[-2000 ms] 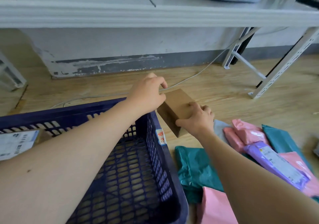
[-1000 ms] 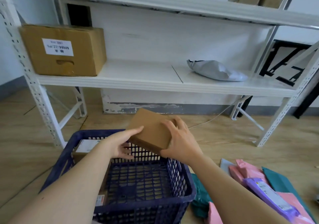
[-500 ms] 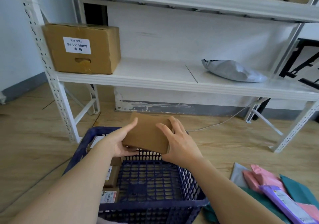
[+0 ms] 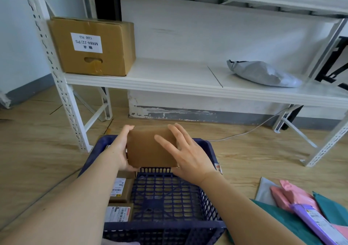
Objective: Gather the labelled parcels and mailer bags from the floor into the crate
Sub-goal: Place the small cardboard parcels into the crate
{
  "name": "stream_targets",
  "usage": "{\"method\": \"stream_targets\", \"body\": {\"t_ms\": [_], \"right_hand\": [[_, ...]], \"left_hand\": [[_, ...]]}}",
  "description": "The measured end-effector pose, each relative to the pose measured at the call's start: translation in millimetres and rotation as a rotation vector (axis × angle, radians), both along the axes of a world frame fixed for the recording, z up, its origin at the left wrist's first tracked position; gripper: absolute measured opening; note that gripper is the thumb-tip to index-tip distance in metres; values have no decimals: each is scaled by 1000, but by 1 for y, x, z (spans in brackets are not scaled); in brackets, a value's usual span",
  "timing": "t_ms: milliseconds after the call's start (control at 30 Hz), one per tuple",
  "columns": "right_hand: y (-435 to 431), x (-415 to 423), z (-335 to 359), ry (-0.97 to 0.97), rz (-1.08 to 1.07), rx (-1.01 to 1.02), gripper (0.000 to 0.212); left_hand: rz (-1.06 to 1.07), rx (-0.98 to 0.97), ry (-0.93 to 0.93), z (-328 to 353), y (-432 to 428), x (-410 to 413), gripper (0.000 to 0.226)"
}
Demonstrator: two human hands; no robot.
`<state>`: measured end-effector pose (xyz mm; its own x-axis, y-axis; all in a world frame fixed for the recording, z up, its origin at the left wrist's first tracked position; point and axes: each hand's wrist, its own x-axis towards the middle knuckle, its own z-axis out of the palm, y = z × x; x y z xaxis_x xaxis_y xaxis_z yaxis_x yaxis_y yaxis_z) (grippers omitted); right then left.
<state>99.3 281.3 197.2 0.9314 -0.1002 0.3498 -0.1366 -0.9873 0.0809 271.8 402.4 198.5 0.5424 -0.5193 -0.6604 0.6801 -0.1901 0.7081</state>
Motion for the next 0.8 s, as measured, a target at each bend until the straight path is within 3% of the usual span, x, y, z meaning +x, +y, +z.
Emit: {"method": "stream_targets", "body": {"t_ms": [33,267,433,567,700,800], "right_hand": [[1,2,1,-17,-46,97,105],[5,21,7,-160,-550,1292,73],[-10,30,-4,-116,-775,1809,89],[-15,25,-6,-98,-637,1835,94],[-17,26,-8,-52,-397,1699,118],[-20,30,-10,-94,-369,1663,123]], "left_hand": [[13,-9,-17,0,0,0,58],[59,-114,-147,7,-6,-5,26],[-18,-129,-169,8,-5,-7,21],[-96,-24,-187,2,-3,-3,40],[-143,-15,-38,-1,4,1,52],[-195,-28,19,-1,8,4,61]]}}
